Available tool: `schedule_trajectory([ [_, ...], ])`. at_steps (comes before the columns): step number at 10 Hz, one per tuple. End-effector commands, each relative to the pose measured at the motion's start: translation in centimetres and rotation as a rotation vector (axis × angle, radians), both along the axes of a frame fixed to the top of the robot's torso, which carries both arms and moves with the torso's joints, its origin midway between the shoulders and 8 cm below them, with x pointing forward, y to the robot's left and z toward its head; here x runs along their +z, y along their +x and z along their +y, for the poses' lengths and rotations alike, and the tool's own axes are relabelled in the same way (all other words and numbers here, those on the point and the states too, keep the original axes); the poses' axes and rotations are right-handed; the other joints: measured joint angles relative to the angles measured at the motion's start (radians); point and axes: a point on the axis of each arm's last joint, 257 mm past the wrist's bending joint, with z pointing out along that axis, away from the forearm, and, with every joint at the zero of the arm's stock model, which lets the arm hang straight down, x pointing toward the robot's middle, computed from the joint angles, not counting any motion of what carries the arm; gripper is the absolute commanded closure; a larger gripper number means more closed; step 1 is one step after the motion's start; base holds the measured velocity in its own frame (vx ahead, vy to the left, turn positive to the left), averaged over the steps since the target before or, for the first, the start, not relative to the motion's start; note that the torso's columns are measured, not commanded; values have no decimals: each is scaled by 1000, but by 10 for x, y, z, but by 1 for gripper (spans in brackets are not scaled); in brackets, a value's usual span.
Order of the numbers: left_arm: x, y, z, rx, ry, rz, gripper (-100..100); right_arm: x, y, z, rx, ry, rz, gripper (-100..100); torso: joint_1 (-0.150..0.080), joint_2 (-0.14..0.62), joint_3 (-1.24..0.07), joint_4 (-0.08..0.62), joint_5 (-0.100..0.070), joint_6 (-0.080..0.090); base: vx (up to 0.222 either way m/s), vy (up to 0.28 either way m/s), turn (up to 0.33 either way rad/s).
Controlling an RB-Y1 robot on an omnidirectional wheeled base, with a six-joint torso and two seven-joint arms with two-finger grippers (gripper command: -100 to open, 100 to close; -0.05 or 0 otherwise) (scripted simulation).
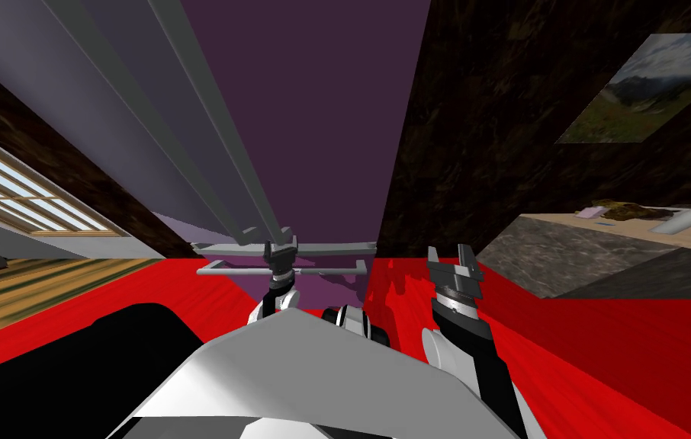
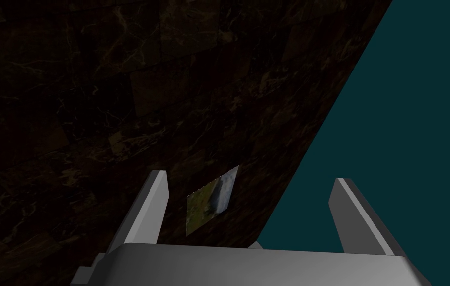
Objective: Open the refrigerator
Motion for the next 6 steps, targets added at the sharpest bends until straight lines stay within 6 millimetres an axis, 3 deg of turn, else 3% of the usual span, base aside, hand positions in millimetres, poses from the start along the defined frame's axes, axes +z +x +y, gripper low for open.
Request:
schedule_trajectory([
  [1,-7,-3,-1,3,1,-2,100,0,0,0,0,0,0,0,0,0,0,-1,1,0,2,7,-50],
  [6,-29,-13,-7,11,2,-2,100,0,0,0,0,0,0,0,8,-1,2,-3,6,-3,-2,11,-19],
])
